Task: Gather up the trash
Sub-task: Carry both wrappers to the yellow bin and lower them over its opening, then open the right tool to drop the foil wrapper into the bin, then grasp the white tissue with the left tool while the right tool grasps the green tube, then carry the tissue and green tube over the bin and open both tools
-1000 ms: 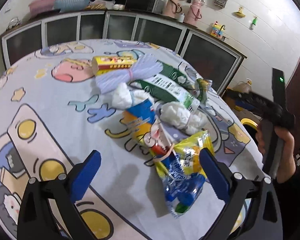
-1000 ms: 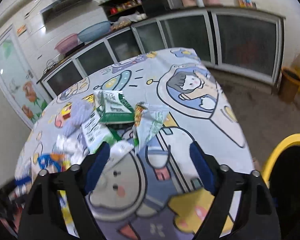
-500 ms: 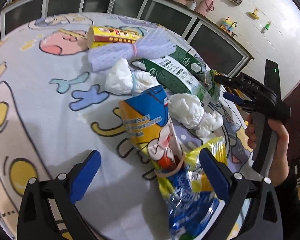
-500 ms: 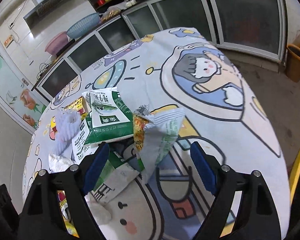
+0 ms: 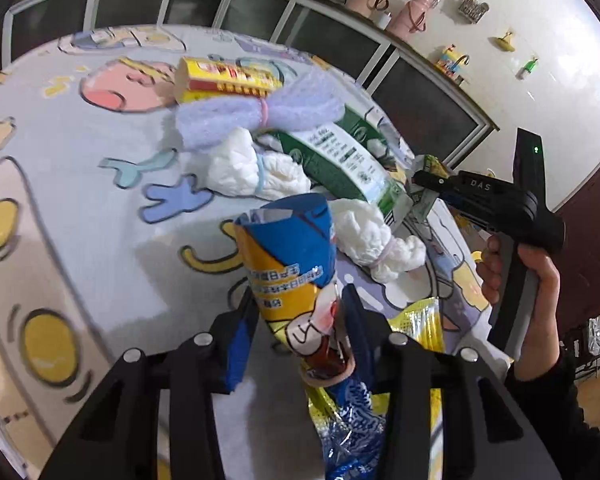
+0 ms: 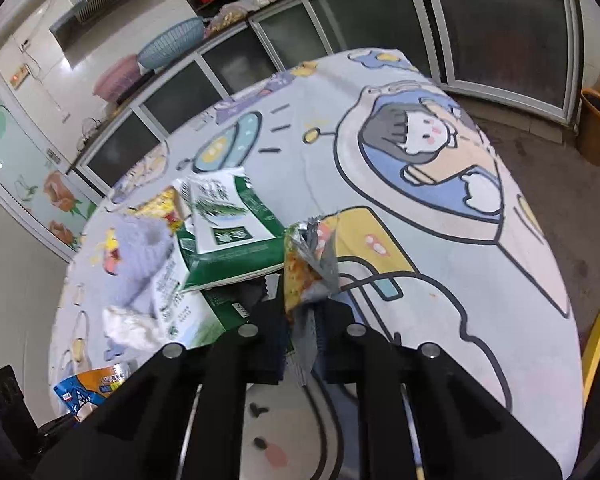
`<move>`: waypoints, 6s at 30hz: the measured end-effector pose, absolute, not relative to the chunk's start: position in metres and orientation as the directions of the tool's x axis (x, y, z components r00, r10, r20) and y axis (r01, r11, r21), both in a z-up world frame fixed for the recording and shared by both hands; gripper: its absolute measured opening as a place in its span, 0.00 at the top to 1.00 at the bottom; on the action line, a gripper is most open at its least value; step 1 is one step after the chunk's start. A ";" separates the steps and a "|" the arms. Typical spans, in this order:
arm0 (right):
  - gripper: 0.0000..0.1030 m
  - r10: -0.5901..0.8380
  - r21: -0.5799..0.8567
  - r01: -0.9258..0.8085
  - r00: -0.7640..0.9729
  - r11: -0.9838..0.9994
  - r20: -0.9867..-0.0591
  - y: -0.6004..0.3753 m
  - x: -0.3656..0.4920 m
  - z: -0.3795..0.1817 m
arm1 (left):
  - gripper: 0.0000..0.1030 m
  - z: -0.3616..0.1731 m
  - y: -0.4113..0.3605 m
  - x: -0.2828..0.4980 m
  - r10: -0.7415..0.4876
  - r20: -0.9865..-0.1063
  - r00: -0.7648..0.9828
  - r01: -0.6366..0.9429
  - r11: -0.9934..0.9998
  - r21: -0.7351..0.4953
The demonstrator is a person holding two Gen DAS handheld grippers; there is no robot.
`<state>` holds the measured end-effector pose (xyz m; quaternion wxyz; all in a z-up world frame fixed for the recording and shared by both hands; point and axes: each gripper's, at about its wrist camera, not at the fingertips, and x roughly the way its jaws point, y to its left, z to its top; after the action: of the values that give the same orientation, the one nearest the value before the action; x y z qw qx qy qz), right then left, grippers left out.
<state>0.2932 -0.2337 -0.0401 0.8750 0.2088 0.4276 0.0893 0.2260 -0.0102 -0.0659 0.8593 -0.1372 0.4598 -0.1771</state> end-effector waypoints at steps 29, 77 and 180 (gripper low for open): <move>0.89 0.278 0.413 -0.012 0.757 0.911 -0.591 -0.281 0.159 0.045 | 0.61 0.006 -0.027 0.166 -0.389 -0.663 0.639 0.264 0.921 -0.286; 0.89 -0.156 0.353 0.538 0.687 0.765 -0.710 -0.523 0.040 -0.054 | 0.60 -0.031 -0.431 0.224 -0.553 -0.732 0.397 0.694 0.703 -0.155; 0.77 0.595 0.510 -0.311 0.491 0.802 -0.636 -0.186 0.250 -0.018 | 0.53 -0.061 -0.006 0.314 -0.444 -0.730 0.520 0.393 0.883 -0.257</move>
<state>0.2498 -0.1860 -0.0182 0.8473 0.1659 0.4278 0.2675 0.3144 -0.0062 -0.0613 0.8713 -0.0299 0.4271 -0.2399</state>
